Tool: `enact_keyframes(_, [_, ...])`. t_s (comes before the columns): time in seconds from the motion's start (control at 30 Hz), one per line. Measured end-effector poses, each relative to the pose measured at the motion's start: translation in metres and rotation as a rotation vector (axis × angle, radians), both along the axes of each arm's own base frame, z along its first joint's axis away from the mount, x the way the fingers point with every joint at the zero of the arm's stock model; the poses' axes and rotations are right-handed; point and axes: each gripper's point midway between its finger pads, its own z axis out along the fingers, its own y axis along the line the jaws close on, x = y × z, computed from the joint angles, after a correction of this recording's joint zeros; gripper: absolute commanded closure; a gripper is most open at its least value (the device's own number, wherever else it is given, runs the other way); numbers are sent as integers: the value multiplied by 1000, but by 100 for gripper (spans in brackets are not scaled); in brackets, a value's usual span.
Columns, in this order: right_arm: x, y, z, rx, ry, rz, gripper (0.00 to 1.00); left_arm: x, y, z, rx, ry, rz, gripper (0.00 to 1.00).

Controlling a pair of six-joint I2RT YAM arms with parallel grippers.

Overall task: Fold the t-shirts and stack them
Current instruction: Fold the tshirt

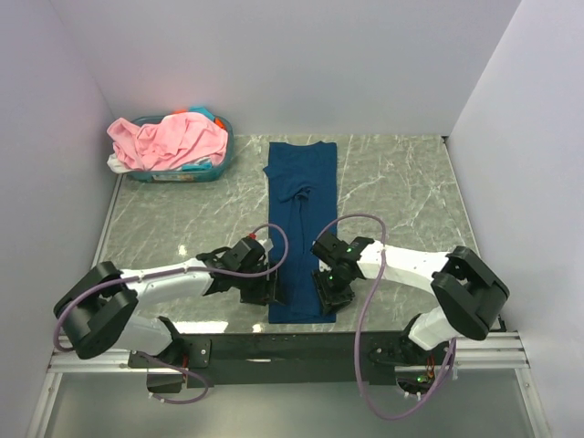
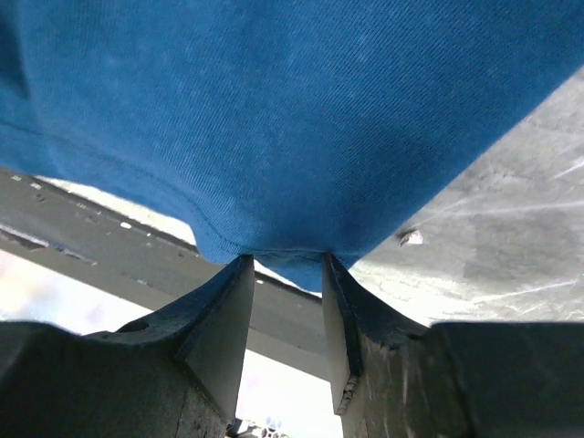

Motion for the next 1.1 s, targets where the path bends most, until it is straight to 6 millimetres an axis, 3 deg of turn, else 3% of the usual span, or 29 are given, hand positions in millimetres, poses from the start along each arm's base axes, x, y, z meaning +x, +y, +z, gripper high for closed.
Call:
enact_keyframes(0.2, [-2, -3, -7, -31, 15, 4, 61, -2, -16, -1, -30, 40, -28, 36])
enact_keyframes(0.5, [-3, -4, -10, -43, 28, 7, 86, -10, -28, -3, -17, 70, -33, 40])
enact_keyframes(0.7, [-4, -5, -10, -47, 29, 5, 87, -13, -25, -3, 24, 61, 20, 37])
enact_keyframes(0.9, [-4, -10, -8, -66, 16, 3, 85, -18, -8, -4, 95, 66, 73, 37])
enact_keyframes(1.1, [-4, -15, -7, -88, 9, 0, 82, -21, -3, -6, 100, 79, 95, 45])
